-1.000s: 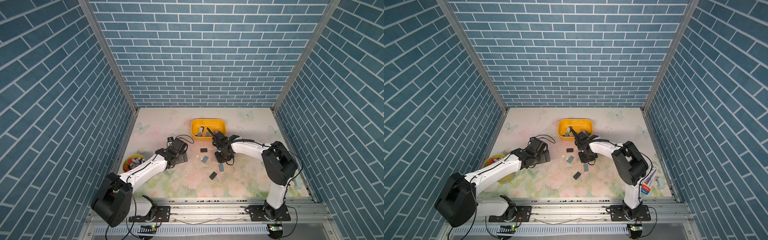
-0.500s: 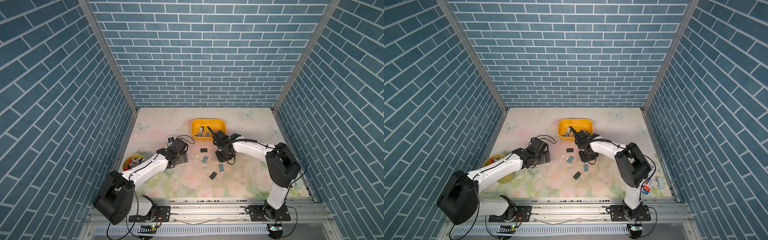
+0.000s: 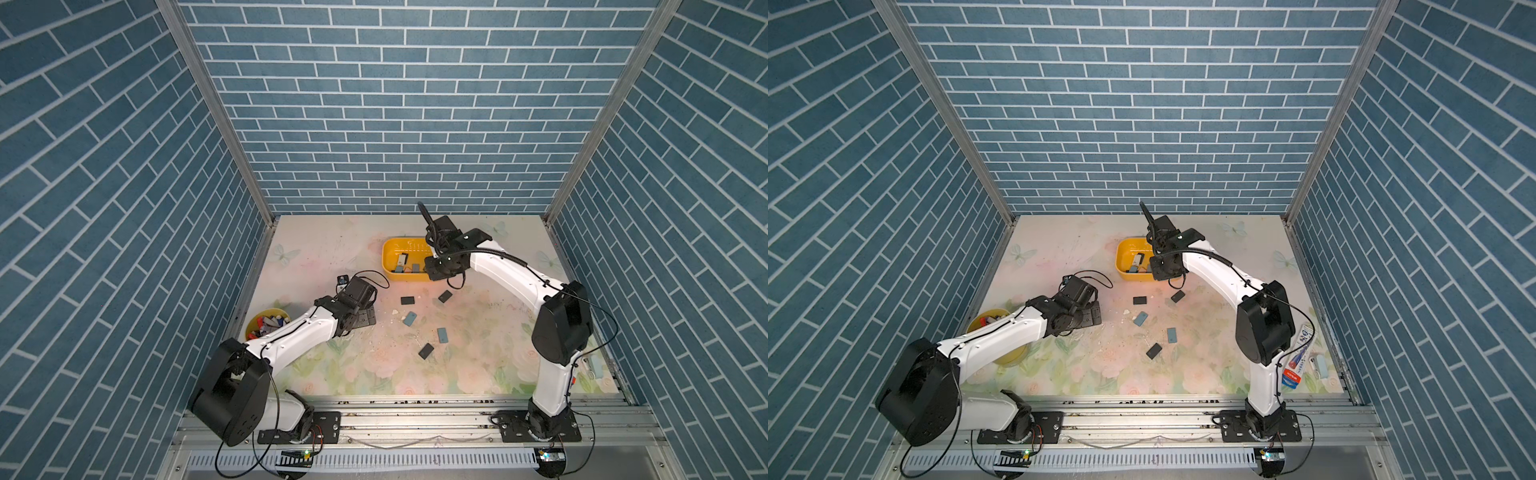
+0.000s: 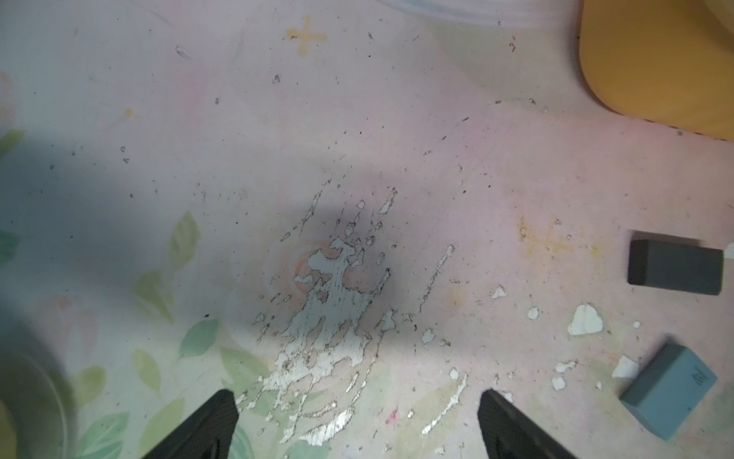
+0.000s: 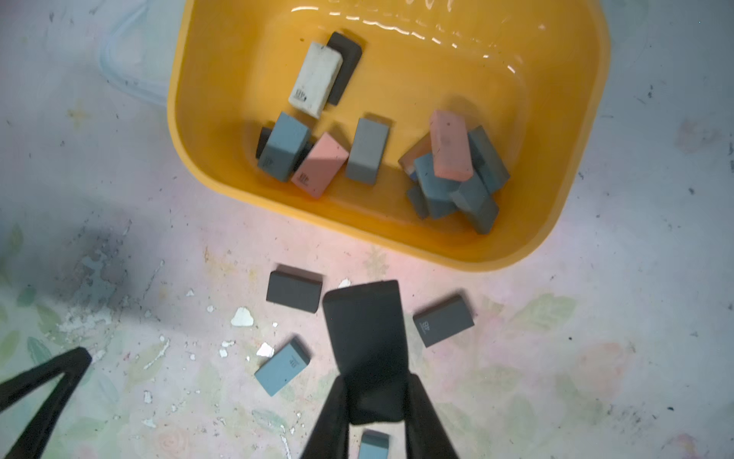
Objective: Put the eraser in the storage box
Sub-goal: Pick up the eraser from the center of the board, then place the eraser in the storage box.
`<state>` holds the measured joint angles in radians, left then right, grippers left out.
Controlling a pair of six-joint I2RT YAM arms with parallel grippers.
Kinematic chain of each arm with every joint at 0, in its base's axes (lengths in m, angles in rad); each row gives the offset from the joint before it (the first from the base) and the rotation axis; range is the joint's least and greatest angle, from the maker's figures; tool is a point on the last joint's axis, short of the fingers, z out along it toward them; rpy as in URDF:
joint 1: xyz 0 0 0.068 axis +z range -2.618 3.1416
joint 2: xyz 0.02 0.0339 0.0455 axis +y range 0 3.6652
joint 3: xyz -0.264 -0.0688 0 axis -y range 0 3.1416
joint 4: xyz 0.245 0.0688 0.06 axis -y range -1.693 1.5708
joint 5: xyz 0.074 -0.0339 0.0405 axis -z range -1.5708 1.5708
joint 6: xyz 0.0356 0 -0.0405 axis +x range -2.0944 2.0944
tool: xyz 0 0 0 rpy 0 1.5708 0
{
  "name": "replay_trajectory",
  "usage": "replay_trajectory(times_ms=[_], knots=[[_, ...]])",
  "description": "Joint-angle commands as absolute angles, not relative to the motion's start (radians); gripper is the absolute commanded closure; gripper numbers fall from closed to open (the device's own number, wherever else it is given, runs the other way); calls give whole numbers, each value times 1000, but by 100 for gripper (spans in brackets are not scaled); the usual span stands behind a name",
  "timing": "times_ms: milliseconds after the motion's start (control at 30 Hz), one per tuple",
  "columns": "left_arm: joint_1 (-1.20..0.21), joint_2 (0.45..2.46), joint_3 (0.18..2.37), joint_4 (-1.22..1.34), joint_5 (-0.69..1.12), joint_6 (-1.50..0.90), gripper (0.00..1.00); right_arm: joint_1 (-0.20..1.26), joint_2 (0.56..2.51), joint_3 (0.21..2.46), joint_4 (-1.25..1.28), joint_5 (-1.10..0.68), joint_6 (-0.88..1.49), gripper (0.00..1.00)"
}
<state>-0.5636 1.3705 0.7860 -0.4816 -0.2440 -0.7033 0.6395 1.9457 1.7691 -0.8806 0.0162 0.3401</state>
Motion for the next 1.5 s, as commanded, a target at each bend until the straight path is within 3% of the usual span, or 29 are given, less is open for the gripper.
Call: replay_trajectory(times_ms=[0,467,600,733,867,1100,1467], knots=[[-565,1389,773,-464,-242,-688,1,589,2054,1866,-979,-50,300,81],[-565,1437,784,-444,-209,-671,1,516,2360,2217,-1113,-77,278,80],[-566,1451,787,-439,-196,-667,1,512,2379,2234,-1121,-62,279,75],[-567,1465,789,-429,-175,-660,1,511,2367,2235,-1123,-60,278,65],[-574,1478,793,-417,-163,-650,1,515,2310,2215,-1105,-56,282,53],[-611,1510,814,-385,-148,-622,1,544,2125,2112,-1062,9,294,45],[-727,1610,951,-405,-132,-559,1,581,1642,1511,-798,164,386,39]])
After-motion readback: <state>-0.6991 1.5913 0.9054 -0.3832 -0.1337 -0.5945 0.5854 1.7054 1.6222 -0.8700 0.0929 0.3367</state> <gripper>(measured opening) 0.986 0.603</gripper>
